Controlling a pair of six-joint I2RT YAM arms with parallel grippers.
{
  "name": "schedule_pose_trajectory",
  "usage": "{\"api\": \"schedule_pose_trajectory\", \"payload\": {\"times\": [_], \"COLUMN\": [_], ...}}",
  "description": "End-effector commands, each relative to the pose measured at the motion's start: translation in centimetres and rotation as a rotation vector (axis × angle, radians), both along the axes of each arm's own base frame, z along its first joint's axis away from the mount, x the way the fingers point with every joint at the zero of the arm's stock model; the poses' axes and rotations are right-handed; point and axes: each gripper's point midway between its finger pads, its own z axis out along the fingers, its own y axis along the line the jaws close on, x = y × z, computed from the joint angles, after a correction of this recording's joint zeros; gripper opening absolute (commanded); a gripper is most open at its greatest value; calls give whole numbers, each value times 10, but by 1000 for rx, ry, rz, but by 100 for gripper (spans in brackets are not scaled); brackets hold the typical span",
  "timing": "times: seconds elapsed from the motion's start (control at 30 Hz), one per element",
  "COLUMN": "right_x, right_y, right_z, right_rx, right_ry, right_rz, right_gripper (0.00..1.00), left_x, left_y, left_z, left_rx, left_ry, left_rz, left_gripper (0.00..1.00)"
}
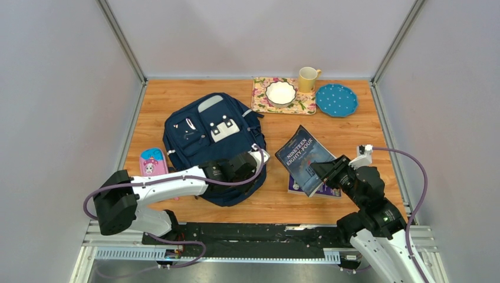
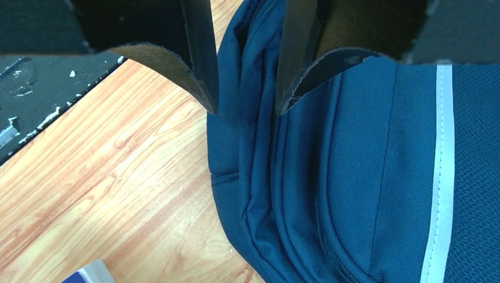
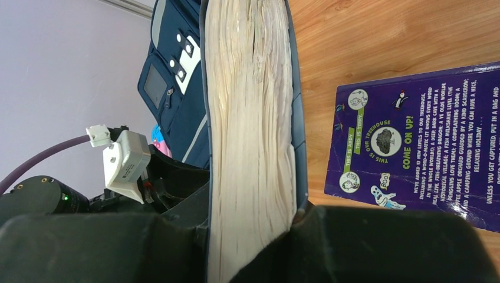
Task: Pack the student bag
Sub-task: Place the book in the student bag.
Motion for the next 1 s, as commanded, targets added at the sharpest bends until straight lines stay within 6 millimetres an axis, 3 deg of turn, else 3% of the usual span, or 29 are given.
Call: {"api": "schedule_pose_trajectory", "payload": {"times": [0.0,0.27,0.47,0.67,0.77,0.87,0.97], "right_x": [4,4,3,3,3,2,-1], "right_y": [0,0,-1,-1,0,2,0], "right_z": [55,55,54,53,53,49,46], "right_rx": [82,77,74,72,73,66,66], "right_ry": [-166,-167,-168,-163,-159,-142,-133], "right_rz": [-11,-11,-12,-12,-9,4,2], "right_gripper": [0,0,0,0,0,0,0], "left_x": [6,12,13,14,15,21,26], "left_y": [-5,-4,-5,-8,-7,-4,-8], "left_z": [-2,-3,2,13,15,28,55], "left_rx": [11,37,23,-7,-9,-35,-77], "left_ry": [-14,-25,-32,-48,-56,-100,-152], "left_rz": [22,49,53,51,48,77,60], "left_gripper": [48,45,29,1,0,0,0]}}
